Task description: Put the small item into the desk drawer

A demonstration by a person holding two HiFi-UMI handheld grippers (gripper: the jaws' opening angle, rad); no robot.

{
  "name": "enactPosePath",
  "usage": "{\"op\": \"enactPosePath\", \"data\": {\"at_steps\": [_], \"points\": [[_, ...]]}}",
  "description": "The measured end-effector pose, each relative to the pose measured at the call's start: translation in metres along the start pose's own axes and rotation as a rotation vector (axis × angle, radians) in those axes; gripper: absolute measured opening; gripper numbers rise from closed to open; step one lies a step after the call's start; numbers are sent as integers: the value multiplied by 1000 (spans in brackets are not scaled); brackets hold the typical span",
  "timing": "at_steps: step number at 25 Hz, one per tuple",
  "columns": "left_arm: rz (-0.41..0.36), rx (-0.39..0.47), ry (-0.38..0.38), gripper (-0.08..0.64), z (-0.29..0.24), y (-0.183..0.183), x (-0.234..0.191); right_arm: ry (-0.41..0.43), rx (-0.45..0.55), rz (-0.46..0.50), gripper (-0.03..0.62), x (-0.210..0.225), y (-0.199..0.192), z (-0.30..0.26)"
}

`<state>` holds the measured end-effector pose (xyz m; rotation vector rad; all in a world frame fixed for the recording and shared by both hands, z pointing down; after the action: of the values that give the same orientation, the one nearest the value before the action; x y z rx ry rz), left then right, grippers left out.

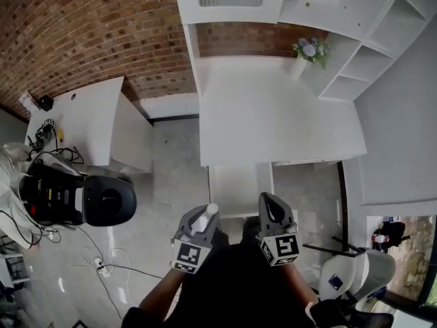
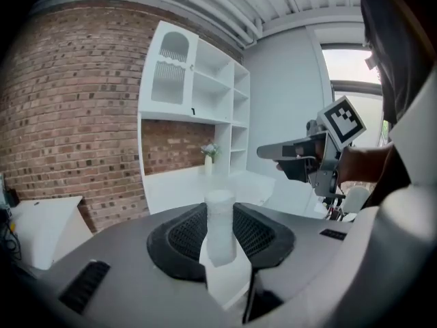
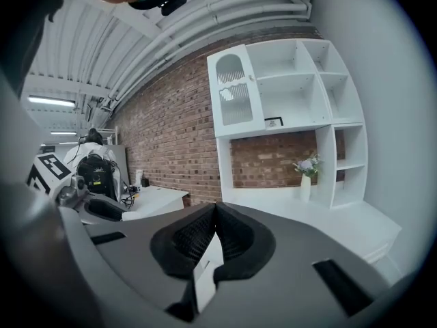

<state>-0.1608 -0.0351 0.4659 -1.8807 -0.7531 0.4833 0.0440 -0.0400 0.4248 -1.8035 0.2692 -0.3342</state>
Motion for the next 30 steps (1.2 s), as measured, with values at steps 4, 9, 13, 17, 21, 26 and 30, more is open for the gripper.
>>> {"op": "enactPosePath", "data": {"at_steps": [4, 9, 13, 17, 21, 26, 30], "points": [[-71, -82, 17, 132, -32, 3, 4, 68, -20, 6, 14, 24, -2, -22], [-130, -174, 34, 132, -67, 4, 8, 120, -34, 10, 14, 51, -1, -42], [-190, -216, -9, 132, -99, 1, 22, 132, -54, 11, 14, 75, -9, -45], [-256, -280, -78, 132, -138, -17, 35, 122, -61, -7, 14, 99, -12, -49], [-291, -395, -150, 132, -174, -47, 40, 122, -75, -25, 14, 117, -21, -54], [-296, -502, -236, 132, -201, -81, 40, 127, -95, -47, 14, 128, -31, -61], [-294, -543, -293, 132, -220, -107, 43, 130, -120, -60, 14, 138, -44, -66]]}}
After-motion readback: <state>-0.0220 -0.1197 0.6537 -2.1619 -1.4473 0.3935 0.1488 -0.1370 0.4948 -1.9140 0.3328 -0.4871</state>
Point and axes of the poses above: the fingertips, and each gripper's own axes: z backward along the fingers, x to its right, y out of its top, the point moved 7 cm from there along z, backward along the fingers, and after that the axes turned 3 degrees about y, right-handed, at the moved point
